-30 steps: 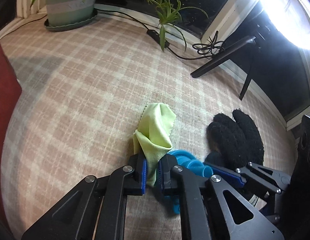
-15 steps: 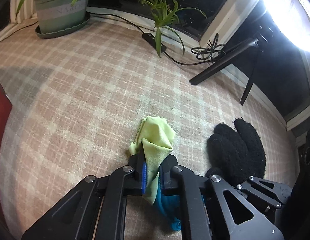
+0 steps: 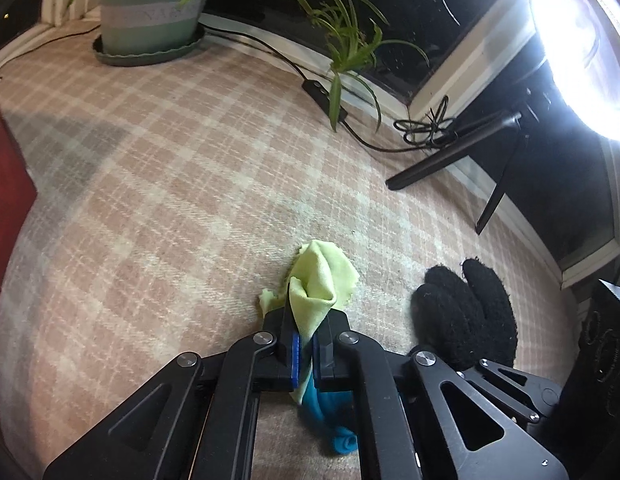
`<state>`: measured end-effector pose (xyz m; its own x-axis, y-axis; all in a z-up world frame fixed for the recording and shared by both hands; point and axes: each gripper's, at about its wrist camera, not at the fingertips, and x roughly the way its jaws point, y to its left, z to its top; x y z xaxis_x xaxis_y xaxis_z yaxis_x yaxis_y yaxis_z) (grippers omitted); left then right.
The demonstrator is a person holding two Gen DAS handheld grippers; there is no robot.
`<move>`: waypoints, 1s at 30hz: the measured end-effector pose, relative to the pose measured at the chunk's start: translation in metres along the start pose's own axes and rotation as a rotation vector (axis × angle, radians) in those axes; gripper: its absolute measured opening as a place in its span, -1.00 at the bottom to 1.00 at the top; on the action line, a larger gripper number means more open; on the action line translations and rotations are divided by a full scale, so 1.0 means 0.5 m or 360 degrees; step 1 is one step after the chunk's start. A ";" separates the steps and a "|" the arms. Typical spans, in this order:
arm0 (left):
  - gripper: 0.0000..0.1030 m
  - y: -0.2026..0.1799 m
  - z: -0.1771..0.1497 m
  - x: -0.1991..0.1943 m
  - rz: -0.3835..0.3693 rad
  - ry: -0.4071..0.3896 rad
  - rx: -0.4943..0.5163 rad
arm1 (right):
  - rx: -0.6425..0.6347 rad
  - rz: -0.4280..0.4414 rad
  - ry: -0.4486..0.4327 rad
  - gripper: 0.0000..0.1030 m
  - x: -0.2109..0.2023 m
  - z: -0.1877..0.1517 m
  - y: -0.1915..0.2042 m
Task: Organize soft objects
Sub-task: 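Lift the funnel and cloth and carry both over the box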
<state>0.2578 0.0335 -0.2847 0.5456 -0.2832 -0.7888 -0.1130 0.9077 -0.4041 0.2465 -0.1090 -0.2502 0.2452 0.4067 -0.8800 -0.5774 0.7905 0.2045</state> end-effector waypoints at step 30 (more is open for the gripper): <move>-0.97 0.020 -0.052 -0.297 -0.0036 -0.0376 -0.0031 | 0.0032 0.0044 -0.0292 -0.49 -0.205 -0.017 0.060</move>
<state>0.1542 0.0763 -0.1838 0.7272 -0.2210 -0.6499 -0.1131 0.8953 -0.4309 0.1974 -0.1307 -0.1573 0.3686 0.5036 -0.7814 -0.5704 0.7863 0.2377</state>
